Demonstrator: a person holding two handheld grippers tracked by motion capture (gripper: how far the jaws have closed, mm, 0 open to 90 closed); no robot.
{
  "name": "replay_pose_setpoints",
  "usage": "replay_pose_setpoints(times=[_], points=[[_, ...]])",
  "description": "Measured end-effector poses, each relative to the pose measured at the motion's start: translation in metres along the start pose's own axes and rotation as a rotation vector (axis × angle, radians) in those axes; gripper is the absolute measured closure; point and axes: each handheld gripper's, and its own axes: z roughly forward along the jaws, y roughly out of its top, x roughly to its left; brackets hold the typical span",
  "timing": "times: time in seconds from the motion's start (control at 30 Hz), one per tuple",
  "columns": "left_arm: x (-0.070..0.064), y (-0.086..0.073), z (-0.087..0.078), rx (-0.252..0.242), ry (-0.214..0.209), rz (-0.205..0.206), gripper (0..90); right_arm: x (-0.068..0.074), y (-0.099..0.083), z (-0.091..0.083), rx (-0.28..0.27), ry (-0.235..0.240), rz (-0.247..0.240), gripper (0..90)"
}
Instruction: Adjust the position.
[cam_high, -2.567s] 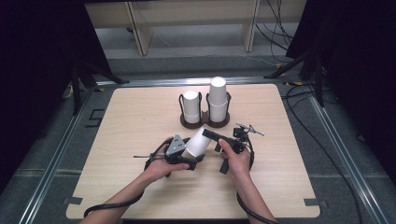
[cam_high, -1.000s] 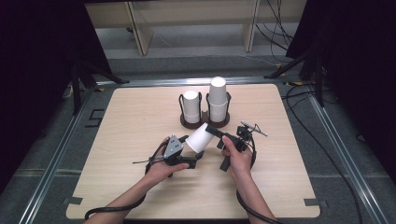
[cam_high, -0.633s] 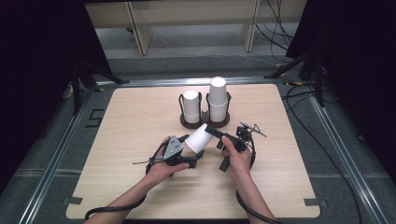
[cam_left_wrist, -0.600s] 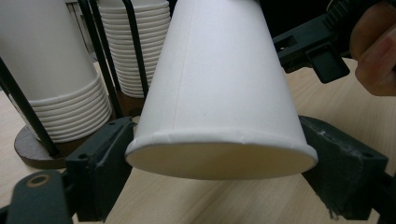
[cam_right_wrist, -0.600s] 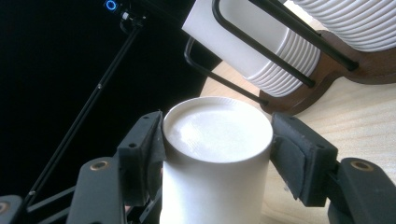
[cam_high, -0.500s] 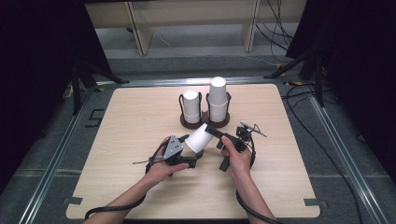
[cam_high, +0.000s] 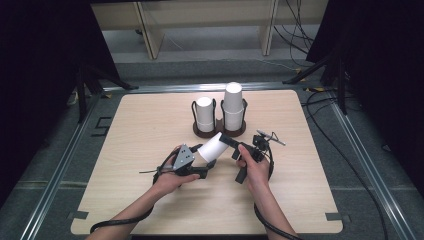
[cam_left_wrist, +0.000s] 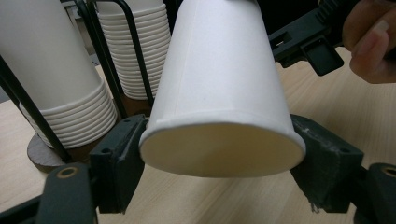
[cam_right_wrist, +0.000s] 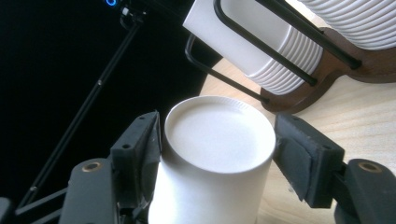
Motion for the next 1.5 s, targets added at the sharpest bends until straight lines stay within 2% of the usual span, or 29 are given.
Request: replay_pose_setpoints(times=[0.03,0.07,0.1,0.13,0.23,0.27,0.37,0.4,0.43,0.47,0.5,0.57,0.6,0.63,0.7,0.77,0.8,1.0,1.07,1.1,1.17,1.2,1.27,1.3,1.33,1.37,1.4,1.47,1.5], points=[[0.000,0.000,0.000,0.005,-0.005,0.008,24.1,-0.005,0.001,0.001,-0.024,-0.004,-0.093,33.3],[0.000,0.000,-0.001,0.004,-0.008,0.008,24.5,-0.006,0.001,0.002,-0.019,-0.001,-0.103,33.0],[0.000,0.000,-0.001,0.004,-0.008,0.008,24.7,-0.004,0.000,0.002,-0.015,0.002,-0.086,32.8],[0.000,0.000,-0.001,0.008,-0.009,0.013,25.0,-0.008,0.001,0.003,-0.019,0.013,-0.139,32.2],[0.000,0.000,0.000,-0.005,-0.015,0.003,25.4,-0.005,0.001,0.002,-0.013,-0.006,-0.144,30.0],[0.000,0.001,-0.002,0.011,-0.015,0.006,25.6,-0.003,0.000,0.002,-0.006,-0.014,-0.142,27.1],[0.000,0.002,-0.002,0.012,-0.018,0.006,26.3,-0.002,0.000,0.002,-0.010,-0.010,-0.140,24.9],[0.001,0.003,-0.003,0.022,-0.024,0.010,26.5,-0.002,0.001,0.002,-0.012,-0.036,-0.209,22.7],[0.001,0.003,-0.003,0.023,-0.025,0.015,26.7,0.000,0.000,0.002,-0.011,-0.032,-0.190,22.0],[0.001,0.003,-0.004,0.024,-0.027,0.023,26.8,-0.001,0.001,0.001,-0.014,-0.049,-0.231,21.2],[0.002,0.004,-0.005,0.047,-0.033,0.033,26.9,-0.003,0.001,0.001,-0.011,-0.056,-0.270,20.6],[0.002,0.004,-0.006,0.048,-0.033,0.042,27.2,-0.001,0.001,0.001,-0.012,-0.049,-0.282,20.0],[0.002,0.005,-0.006,0.049,-0.034,0.046,27.2,-0.001,0.001,0.000,-0.007,-0.056,-0.315,18.8],[0.003,0.006,-0.008,0.049,-0.036,0.052,27.5,0.003,0.001,0.000,0.011,-0.060,-0.320,18.7],[0.004,0.007,-0.008,0.039,-0.038,0.049,28.0,0.002,0.001,0.000,0.007,-0.063,-0.339,18.2],[0.005,0.008,-0.011,0.052,-0.037,0.057,28.6,0.003,0.001,0.000,0.009,-0.064,-0.330,17.7],[0.005,0.009,-0.011,0.052,-0.038,0.055,28.9,0.002,0.001,0.000,0.003,-0.066,-0.348,17.6],[0.008,0.010,-0.013,0.064,-0.045,0.062,30.1,0.004,0.001,-0.001,0.003,-0.081,-0.345,16.8],[0.008,0.011,-0.013,0.073,-0.049,0.071,30.3,0.005,0.002,-0.002,0.006,-0.097,-0.350,16.2],[0.008,0.011,-0.013,0.073,-0.049,0.071,30.3,0.005,0.002,-0.003,0.007,-0.089,-0.362,16.2],[0.009,0.011,-0.013,0.085,-0.058,0.084,30.3,0.005,0.002,-0.003,0.006,-0.101,-0.373,16.1],[0.010,0.012,-0.014,0.105,-0.065,0.104,30.3,0.006,0.002,-0.004,0.002,-0.103,-0.389,16.1],[0.013,0.015,-0.015,0.133,-0.082,0.130,30.4,0.006,0.002,-0.006,0.007,-0.134,-0.421,16.2],[0.013,0.015,-0.015,0.133,-0.082,0.130,30.4,0.006,0.002,-0.006,0.007,-0.134,-0.421,16.2],[0.015,0.017,-0.015,0.153,-0.091,0.144,30.6,0.008,0.002,-0.008,0.006,-0.146,-0.457,16.3],[0.015,0.017,-0.015,0.153,-0.091,0.144,30.6,0.008,0.002,-0.008,0.007,-0.139,-0.479,16.8],[0.017,0.019,-0.016,0.173,-0.095,0.158,30.7,0.011,0.001,-0.010,0.017,-0.155,-0.473,18.0],[0.020,0.021,-0.017,0.186,-0.097,0.167,30.7,0.009,0.002,-0.011,0.005,-0.157,-0.553,19.4],[0.022,0.022,-0.017,0.196,-0.099,0.173,30.8,0.009,0.002,-0.011,0.008,-0.182,-0.587,20.0]])
